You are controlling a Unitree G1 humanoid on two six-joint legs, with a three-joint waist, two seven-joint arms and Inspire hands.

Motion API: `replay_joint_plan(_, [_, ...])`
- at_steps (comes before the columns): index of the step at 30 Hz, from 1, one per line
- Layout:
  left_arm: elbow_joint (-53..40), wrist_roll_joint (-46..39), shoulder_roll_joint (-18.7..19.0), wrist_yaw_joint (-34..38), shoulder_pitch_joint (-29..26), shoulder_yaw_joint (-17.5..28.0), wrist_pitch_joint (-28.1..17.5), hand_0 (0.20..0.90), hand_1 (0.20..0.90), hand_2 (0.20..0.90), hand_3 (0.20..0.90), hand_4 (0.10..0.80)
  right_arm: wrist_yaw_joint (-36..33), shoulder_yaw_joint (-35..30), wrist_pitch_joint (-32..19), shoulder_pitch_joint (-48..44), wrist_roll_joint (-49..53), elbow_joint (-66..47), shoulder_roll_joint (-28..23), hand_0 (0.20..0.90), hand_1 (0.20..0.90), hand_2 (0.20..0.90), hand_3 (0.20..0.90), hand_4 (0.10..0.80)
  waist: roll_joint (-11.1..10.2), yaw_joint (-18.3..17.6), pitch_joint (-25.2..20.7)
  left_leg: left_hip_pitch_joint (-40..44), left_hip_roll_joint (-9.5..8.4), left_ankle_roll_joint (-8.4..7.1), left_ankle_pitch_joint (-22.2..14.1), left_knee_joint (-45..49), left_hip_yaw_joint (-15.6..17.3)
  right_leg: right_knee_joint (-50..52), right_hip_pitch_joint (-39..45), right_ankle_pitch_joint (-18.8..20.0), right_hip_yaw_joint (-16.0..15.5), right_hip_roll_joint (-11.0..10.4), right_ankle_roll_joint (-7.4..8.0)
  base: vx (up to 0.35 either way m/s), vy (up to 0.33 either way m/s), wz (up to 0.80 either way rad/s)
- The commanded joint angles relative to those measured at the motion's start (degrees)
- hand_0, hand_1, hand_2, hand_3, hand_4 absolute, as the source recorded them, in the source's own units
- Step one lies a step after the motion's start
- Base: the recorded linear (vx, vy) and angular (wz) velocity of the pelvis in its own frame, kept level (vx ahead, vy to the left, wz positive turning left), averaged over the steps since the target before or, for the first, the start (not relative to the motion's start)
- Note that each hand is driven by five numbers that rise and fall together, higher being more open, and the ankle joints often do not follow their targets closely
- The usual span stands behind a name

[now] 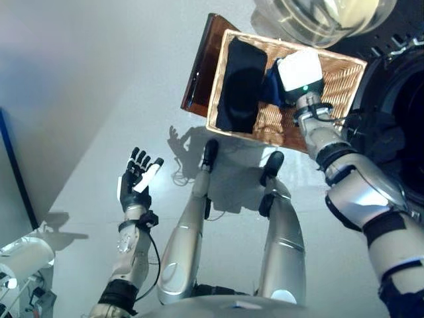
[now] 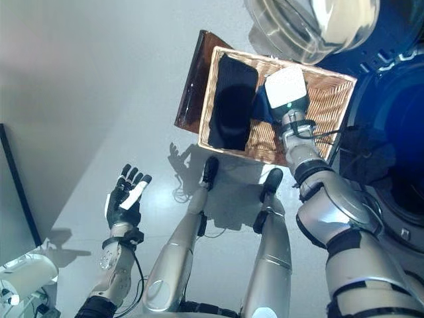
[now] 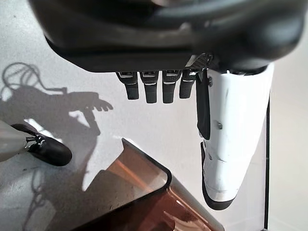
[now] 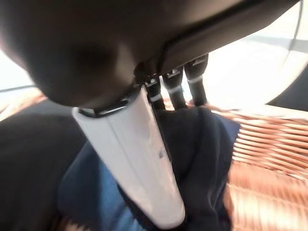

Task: Pick up the clothes and place them into the washing machine

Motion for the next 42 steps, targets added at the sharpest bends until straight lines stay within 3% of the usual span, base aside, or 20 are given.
replay_joint_plan(1, [-6.4, -1.2, 5.3, 0.4, 4.5, 1.2, -5.0, 0.900, 0.900, 0.900, 0.900, 0.800, -0.6, 2.1, 1.0, -1.2, 1.8, 0.1, -3.3, 0.200, 0.200, 0.200, 0.200, 0.300, 1.6, 1.4, 0.7, -0.3, -2.85, 0.44, 0.2, -0.7, 1.7, -4.9, 2.6, 0.5, 2.7, -2.9, 2.34, 0.000, 0.000, 0.00])
replay_joint_plan(19, [-6.2, -1.9, 5.5, -0.4, 4.7, 0.5, -5.2, 0.900, 0.900, 0.900, 0.900, 0.800, -2.2, -0.5, 1.1, 0.1, 3.0, -1.2, -4.4, 0.200, 0.200, 0.200, 0.200, 0.300, 1.6, 1.0, 0.7, 3.2, -2.81, 0.52, -0.3, -0.1, 2.5, -5.0, 6.2, 0.7, 3.2, -2.9, 2.52, 0.002, 0.003, 0.00])
replay_joint_plan(28, [-1.3, -3.0, 4.0, 0.9, 3.6, 2.2, -5.4, 0.900, 0.900, 0.900, 0.900, 0.800, -6.0, -13.6, -4.1, 10.3, 14.8, -16.4, -4.8, 0.200, 0.200, 0.200, 0.200, 0.300, 0.0, -1.0, 0.7, 11.7, -2.16, 0.72, -1.8, -0.5, 3.9, -7.5, 15.6, 0.6, 2.9, -2.7, 2.89, 0.043, -0.009, -0.01])
replay_joint_plan(35, [3.7, -4.0, 2.0, 1.2, 3.6, 3.5, -5.4, 0.900, 0.900, 0.900, 0.900, 0.800, -5.6, -25.1, -12.3, 25.1, 28.9, -28.7, 0.6, 0.200, 0.200, 0.200, 0.200, 0.300, -1.5, -3.3, 0.5, 19.9, -1.71, 0.86, -3.4, -1.4, 5.4, -11.0, 24.4, 0.8, 3.0, -2.4, 3.47, 0.068, -0.004, -0.11])
replay_joint_plan(42, [4.6, -4.3, 0.7, 1.2, 5.1, 5.0, -4.7, 0.900, 0.900, 0.900, 0.900, 0.800, -2.5, -33.9, -19.3, 39.5, 46.6, -37.6, 7.3, 0.200, 0.200, 0.200, 0.200, 0.300, -1.9, -4.7, -3.1, 23.3, -1.47, 1.09, -4.4, -2.0, 6.3, -13.5, 28.1, 1.2, 3.2, -2.2, 4.04, 0.072, -0.003, -0.17])
